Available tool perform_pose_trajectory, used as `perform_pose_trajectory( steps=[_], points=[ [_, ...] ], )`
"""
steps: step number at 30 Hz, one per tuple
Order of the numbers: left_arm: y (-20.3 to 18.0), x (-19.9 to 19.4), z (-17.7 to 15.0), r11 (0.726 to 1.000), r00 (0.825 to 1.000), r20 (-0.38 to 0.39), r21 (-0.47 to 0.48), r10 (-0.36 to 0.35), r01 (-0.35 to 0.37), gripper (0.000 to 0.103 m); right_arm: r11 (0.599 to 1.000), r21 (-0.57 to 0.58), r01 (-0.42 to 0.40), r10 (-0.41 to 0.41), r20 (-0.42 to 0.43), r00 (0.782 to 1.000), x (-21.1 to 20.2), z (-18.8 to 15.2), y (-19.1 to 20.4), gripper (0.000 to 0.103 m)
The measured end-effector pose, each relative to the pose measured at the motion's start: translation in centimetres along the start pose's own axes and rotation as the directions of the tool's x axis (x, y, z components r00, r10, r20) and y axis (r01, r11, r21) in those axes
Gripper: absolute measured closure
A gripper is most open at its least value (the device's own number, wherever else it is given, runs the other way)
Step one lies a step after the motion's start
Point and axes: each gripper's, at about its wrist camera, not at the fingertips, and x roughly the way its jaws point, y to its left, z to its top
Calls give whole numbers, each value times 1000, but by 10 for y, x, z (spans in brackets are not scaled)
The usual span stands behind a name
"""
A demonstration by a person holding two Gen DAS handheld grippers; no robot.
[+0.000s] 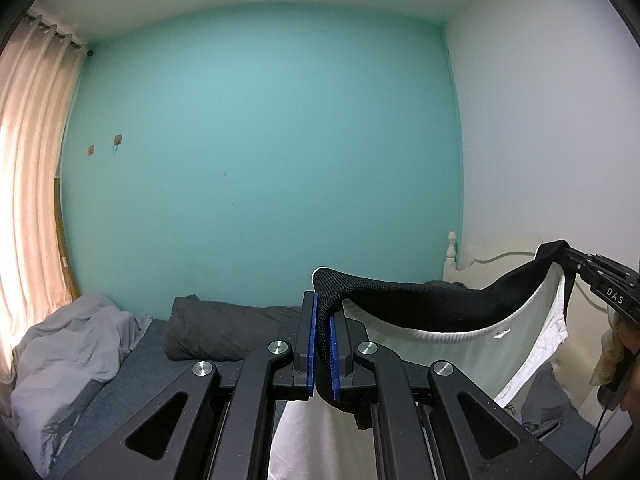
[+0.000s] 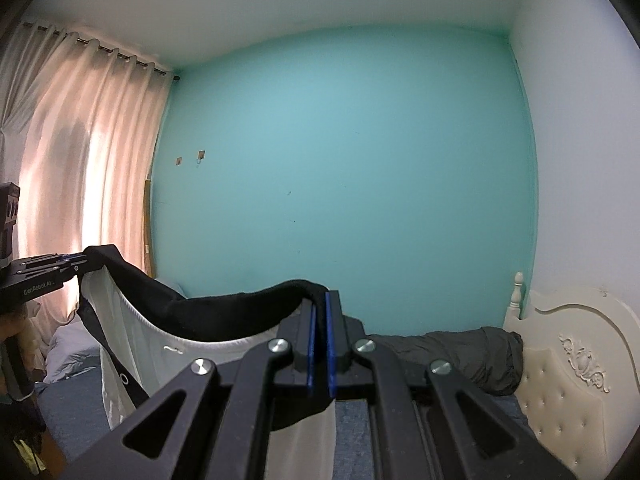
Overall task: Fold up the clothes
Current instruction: 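Hold the black-trimmed hem with both tools and lift the shirt high, letting it hang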
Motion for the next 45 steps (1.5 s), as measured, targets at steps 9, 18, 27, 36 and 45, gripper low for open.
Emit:
perform_pose_trajectory(
  steps=[9,18,27,36,45],
  points=[
    [-5,-10,3,1000,1000,9,11,0,0,98,1000,-2,-28,28,-9,1000,-11,12,7,99],
    [1,60,-52,1000,990,-141,-17,-25,23,98,1000,15,-27,29,-159,987,45,-34,3,99],
    [11,198,-182,999,933,-358,-44,-22,7,98,999,53,-12,32,-385,923,179,-178,-13,99],
    [38,338,-318,996,850,-526,-85,-17,-33,98,997,77,1,40,-526,850,301,-317,-37,99],
    [56,459,-423,992,770,-637,-106,-12,-72,98,996,85,6,50,-642,765,415,-438,-62,99]
  ],
)
